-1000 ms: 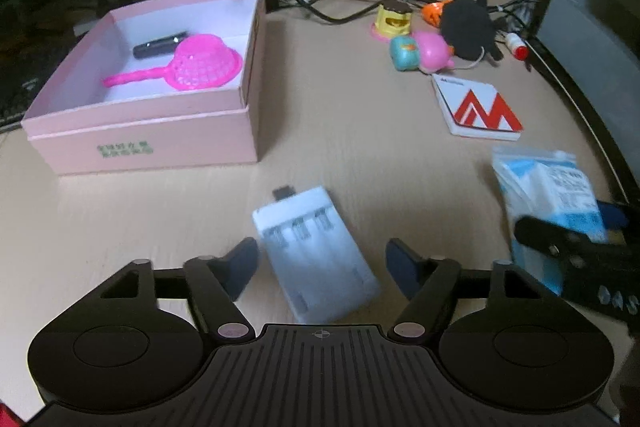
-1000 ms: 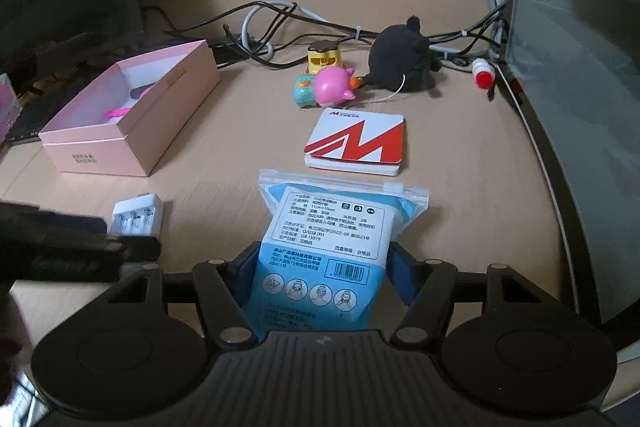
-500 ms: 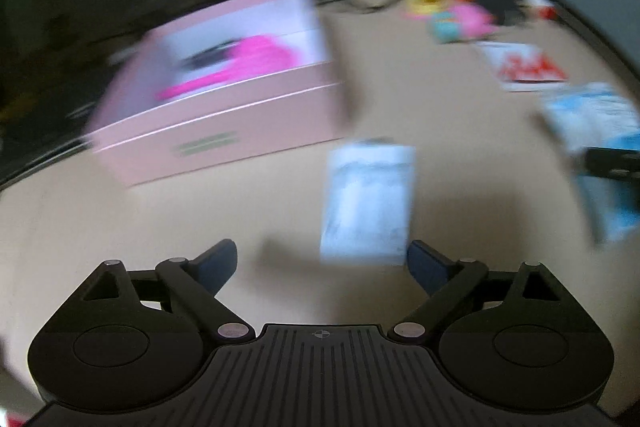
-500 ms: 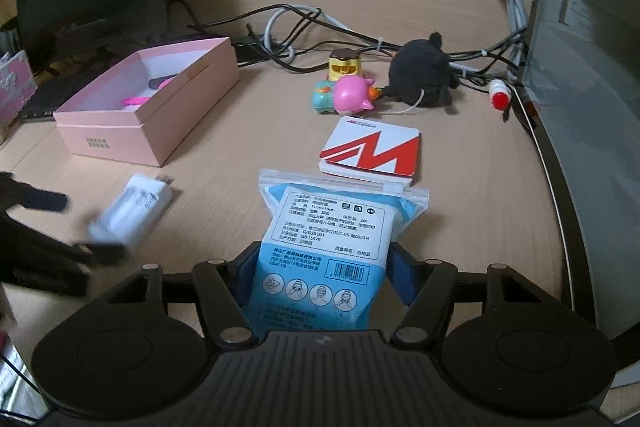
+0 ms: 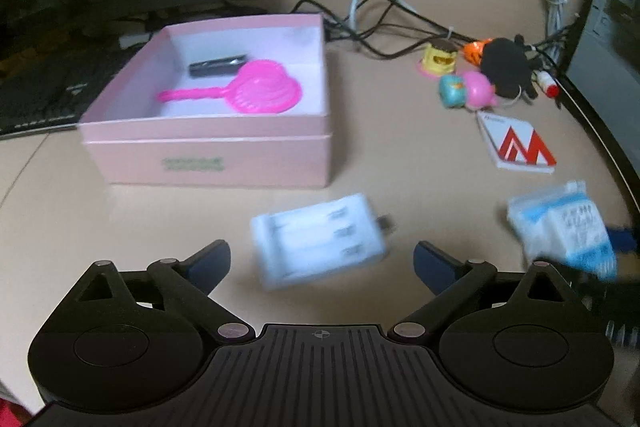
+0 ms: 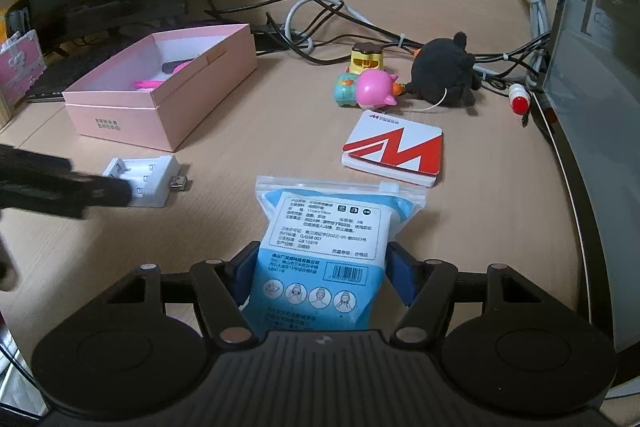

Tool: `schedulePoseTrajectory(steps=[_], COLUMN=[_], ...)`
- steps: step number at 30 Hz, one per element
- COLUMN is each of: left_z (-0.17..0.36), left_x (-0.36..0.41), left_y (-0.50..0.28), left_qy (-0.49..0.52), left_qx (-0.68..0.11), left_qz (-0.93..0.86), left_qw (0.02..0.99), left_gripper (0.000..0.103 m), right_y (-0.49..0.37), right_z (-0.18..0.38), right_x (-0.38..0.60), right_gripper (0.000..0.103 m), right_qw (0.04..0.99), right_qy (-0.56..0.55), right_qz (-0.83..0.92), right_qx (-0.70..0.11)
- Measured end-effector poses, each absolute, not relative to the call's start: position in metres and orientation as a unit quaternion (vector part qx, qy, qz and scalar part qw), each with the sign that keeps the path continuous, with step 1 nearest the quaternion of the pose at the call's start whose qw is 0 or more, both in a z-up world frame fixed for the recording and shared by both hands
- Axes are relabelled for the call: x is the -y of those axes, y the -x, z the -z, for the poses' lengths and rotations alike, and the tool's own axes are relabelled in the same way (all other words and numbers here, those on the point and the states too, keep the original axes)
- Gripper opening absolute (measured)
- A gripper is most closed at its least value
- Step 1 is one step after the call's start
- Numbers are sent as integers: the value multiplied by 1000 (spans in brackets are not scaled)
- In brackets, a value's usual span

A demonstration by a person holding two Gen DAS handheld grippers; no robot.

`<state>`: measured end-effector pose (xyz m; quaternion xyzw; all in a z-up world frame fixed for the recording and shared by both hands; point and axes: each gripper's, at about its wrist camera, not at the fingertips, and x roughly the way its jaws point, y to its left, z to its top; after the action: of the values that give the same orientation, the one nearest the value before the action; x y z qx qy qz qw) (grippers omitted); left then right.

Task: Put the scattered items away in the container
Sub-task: 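Grasp the white battery charger with the left gripper while the right gripper holds the blue bag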

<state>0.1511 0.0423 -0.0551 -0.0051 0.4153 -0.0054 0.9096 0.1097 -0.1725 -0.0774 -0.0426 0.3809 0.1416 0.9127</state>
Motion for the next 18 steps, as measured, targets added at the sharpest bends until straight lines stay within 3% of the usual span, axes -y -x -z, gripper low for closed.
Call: schedulePoseTrajectory(steps=[11,13,18], left_z=[80,79,76], left_x=[-29,-31,-36], left_y=[-182,-180,-170], left_qy=[-29,-29,-31], left_qx=[-433,-432,-435], left_qz=[-60,-59,-50], left_qw=[899,899,898], left_gripper=[100,96,95], right_y=[-108,-110,-116], right_z=[78,79,81], right_x=[178,181,182], right_gripper=[71,73,73], right_qw=[916,916,915], right_qy=[60,51,37], right_qz=[-148,-148,-146], right_qx=[-367,-370,-375])
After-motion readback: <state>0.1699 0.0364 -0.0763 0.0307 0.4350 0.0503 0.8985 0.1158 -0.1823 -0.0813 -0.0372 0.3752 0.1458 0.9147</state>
